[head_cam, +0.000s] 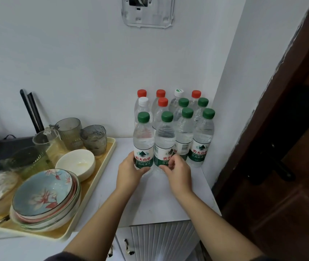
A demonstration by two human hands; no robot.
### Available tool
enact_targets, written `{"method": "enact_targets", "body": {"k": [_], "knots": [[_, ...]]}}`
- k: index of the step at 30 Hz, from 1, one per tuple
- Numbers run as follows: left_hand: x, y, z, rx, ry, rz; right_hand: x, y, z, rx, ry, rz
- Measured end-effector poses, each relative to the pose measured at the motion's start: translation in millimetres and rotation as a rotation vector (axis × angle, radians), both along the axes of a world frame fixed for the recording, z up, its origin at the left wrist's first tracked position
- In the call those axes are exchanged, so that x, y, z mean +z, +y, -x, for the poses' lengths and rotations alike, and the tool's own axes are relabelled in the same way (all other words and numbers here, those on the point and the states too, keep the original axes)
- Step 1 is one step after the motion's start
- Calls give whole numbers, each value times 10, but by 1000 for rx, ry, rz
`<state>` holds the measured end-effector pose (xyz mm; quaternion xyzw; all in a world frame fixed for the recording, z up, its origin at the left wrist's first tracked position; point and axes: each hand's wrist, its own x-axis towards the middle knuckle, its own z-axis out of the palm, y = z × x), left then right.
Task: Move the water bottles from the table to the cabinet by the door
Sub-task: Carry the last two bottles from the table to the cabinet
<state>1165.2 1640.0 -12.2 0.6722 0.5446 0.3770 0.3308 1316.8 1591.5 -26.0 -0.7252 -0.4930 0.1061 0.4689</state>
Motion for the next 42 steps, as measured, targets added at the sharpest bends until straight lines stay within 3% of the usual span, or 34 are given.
{"method": "enact_targets", "body": {"k": [12, 18, 24, 29, 42], "knots": [[10, 251, -73, 27, 38, 44, 77, 189, 3, -28, -99, 88], [32, 227, -53, -11, -34, 87, 78, 1, -110, -106, -107, 74], [33, 245, -118, -80, -199, 123, 48, -273, -597, -355, 106, -162], [-20, 310, -204, -40, -224, 143, 35, -87, -773, -81, 360, -50], [-59, 321, -295, 52, -210, 150, 26, 73, -660, -144, 321, -55]]}}
